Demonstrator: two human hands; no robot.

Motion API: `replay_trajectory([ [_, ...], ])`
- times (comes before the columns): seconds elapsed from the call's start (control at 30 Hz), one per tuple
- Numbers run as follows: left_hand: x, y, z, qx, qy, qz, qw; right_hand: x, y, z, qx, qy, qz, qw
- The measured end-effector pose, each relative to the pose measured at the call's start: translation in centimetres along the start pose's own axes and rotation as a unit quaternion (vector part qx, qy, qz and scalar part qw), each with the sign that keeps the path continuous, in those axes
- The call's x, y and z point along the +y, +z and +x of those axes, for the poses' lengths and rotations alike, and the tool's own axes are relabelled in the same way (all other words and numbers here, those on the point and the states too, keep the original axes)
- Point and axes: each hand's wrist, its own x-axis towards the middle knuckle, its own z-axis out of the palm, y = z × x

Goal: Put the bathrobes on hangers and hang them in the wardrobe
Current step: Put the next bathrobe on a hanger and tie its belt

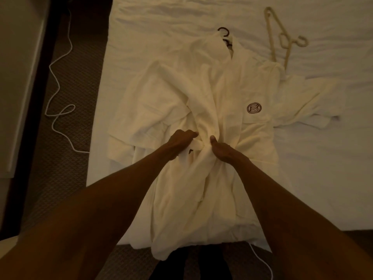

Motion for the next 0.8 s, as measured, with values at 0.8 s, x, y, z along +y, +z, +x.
replay_trajectory([
  [0.8, -0.6, -8.2, -3.6, -0.165, -0.062, -0.101, 0.979, -0.8, 1.9, 0.3, 0.009, 0.007, -0.098, 0.995],
])
